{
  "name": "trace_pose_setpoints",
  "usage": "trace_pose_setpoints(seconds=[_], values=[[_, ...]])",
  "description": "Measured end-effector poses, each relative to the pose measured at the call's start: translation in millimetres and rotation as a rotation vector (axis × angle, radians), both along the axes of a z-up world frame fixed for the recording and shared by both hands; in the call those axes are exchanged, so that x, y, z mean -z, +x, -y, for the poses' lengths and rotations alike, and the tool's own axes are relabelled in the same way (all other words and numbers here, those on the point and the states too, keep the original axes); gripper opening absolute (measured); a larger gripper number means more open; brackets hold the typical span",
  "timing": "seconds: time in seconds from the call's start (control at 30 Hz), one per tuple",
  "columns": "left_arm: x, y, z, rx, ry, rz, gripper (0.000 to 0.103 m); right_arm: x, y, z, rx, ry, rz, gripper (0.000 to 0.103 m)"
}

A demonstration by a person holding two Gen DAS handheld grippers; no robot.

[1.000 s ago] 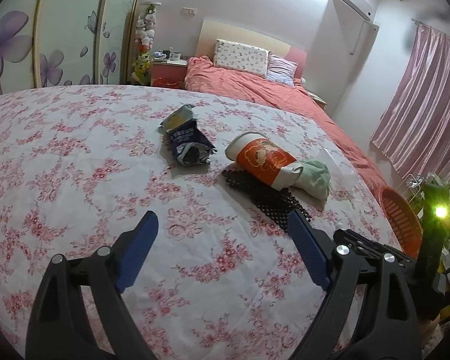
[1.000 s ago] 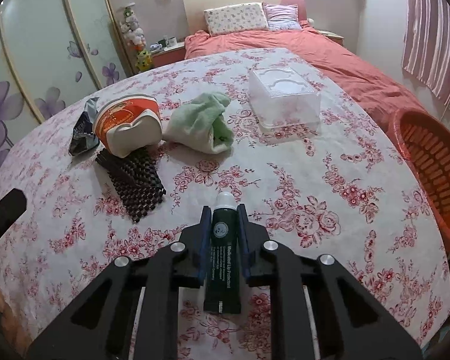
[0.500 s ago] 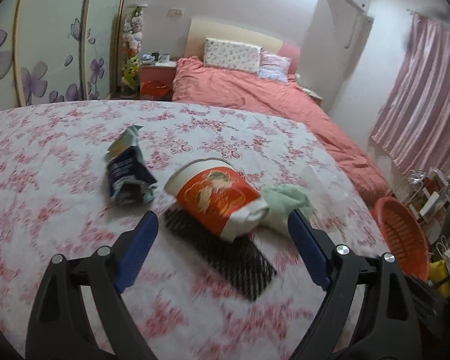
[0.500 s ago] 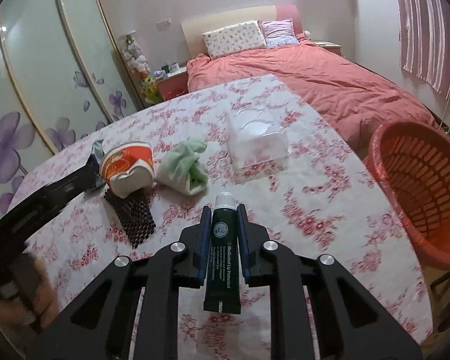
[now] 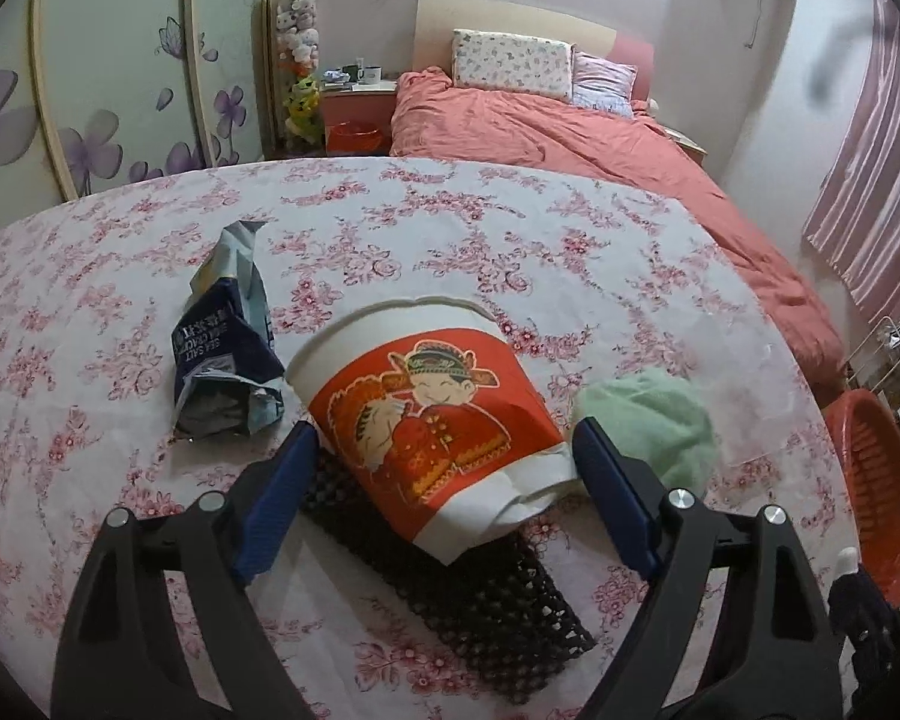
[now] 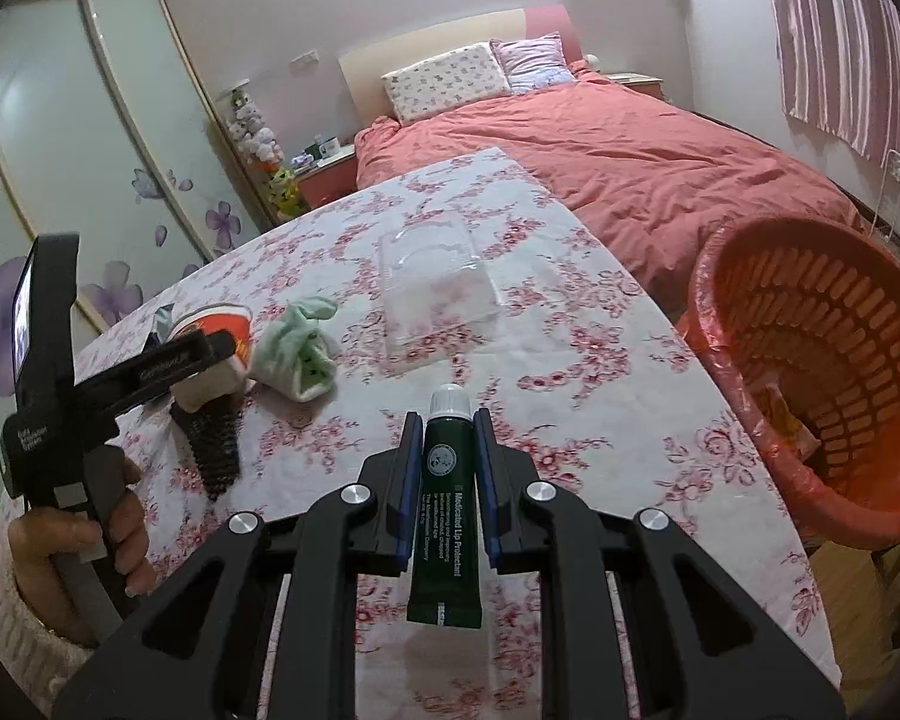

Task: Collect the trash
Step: 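Lift the tube with the right tool while the left tool approaches the red paper cup, then grasp the red paper cup with the left tool and lift it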

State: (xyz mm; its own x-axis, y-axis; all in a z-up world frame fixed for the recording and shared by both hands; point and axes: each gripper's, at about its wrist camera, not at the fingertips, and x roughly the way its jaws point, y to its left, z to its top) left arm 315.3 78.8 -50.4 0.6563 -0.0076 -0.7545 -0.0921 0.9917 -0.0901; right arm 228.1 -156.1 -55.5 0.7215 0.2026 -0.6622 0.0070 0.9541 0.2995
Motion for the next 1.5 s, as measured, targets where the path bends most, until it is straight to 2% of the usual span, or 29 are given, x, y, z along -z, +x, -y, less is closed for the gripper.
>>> trace_pose_setpoints(seconds=[0.1,0.27,0.5,0.57,0.63,0.7,0.77,0.9,1.0,1.03,1.13,1.17,1.5], values=[[1,3,5,0.003,0.016,-0.007,0.085,1,-1,3,0.004,0.01,0.0,0.018],[3,3,12,0.028,0.036,-0.005,0.073,0,-4,9,0.015,0.009,0.005,0.018],[-13,-11,13,0.066,0.029,0.067,0.06,-9,-13,17,0.037,0.015,0.033,0.017],[-16,-13,14,0.079,0.028,0.075,0.041,-11,-14,18,0.04,0.016,0.04,0.017],[-13,-11,14,0.083,0.028,0.053,0.041,-12,-15,19,0.041,0.016,0.043,0.018],[-6,-9,13,0.073,0.022,0.021,0.05,-12,-16,19,0.039,0.015,0.042,0.018],[-3,-10,9,0.056,0.002,0.014,0.07,-11,-16,18,0.031,0.012,0.04,0.017],[-8,-14,2,0.046,-0.013,0.051,0.079,-10,-16,19,0.029,0.008,0.037,0.017],[-12,-10,1,0.052,0.002,0.065,0.078,-9,-15,19,0.031,0.012,0.038,0.018],[-13,-8,1,0.06,-0.001,0.067,0.074,-9,-15,19,0.032,0.014,0.037,0.018],[-12,-3,1,0.084,-0.025,0.065,0.051,-7,-15,20,0.033,0.013,0.034,0.018],[-12,-2,1,0.091,-0.034,0.063,0.049,-7,-15,20,0.033,0.013,0.033,0.017],[-14,-8,0,0.104,-0.021,0.117,0.041,-3,-16,20,0.034,0.008,0.027,0.018]])
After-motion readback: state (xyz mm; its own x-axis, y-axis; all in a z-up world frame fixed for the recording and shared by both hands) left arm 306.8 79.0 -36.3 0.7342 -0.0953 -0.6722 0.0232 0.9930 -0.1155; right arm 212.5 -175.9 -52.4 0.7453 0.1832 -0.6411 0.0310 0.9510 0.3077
